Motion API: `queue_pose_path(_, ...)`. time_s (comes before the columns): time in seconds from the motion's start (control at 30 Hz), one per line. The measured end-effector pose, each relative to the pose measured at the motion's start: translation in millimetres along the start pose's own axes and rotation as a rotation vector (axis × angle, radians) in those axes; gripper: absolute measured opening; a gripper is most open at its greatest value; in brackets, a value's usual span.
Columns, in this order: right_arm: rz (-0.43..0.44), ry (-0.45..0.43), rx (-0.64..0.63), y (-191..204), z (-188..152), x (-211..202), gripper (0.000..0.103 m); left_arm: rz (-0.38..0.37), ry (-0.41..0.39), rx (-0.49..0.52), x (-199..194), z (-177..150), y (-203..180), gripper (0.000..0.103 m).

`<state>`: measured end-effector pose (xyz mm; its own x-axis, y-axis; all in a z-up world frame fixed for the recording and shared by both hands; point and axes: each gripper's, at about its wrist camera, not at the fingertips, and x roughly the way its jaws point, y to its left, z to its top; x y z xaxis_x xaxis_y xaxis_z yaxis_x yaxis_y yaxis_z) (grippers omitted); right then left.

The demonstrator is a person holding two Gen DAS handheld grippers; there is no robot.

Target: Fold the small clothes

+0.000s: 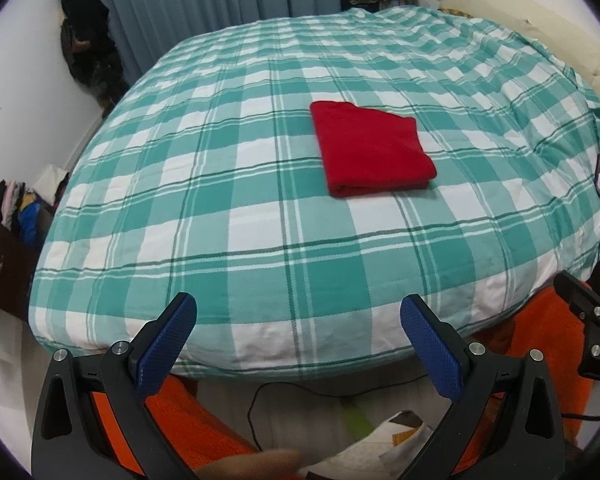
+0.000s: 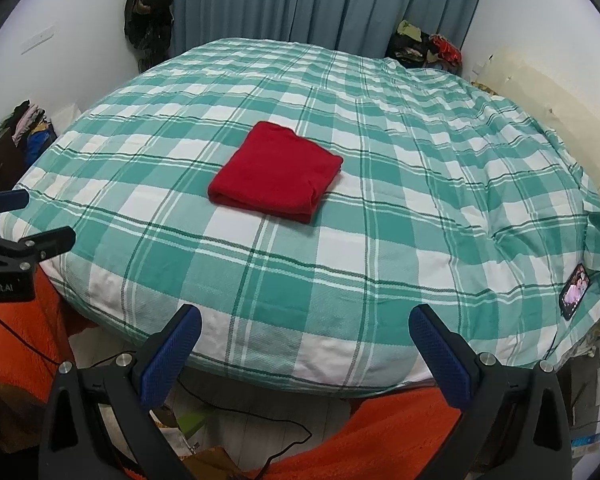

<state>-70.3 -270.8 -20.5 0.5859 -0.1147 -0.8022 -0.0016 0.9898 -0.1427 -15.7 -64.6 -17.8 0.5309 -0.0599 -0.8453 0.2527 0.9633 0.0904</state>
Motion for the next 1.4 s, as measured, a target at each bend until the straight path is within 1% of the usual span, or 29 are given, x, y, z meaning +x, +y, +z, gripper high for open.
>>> queue_pose_path(0.17,0.005,0.006,-0.006,3.1,0.4,2.6,0.103,0.026,-0.008,0.009,0.1,-0.5,-0.6,0.102)
queue_pose_path(0.47,0.001,0.009,-0.006,3.0,-1.3,4.1,0.103,0.047,-0.015,0.017,-0.1,-0.1,-3.0,0.102)
queue_pose_path(0.83,0.018,0.019,-0.001,4.3,-2.8,7.6,0.103,0.056,-0.016,0.028,0.6,0.4,-5.8,0.102)
queue_pose_path(1.13,0.038,-0.032,0.01,7.1,2.1,1.2,0.103,0.055,-0.014,0.035,3.1,2.2,-5.2,0.102)
queue_pose_path(1.4,0.036,-0.01,0.009,8.0,2.5,5.9,0.103,0.059,-0.016,0.03,3.3,2.2,-6.3,0.102)
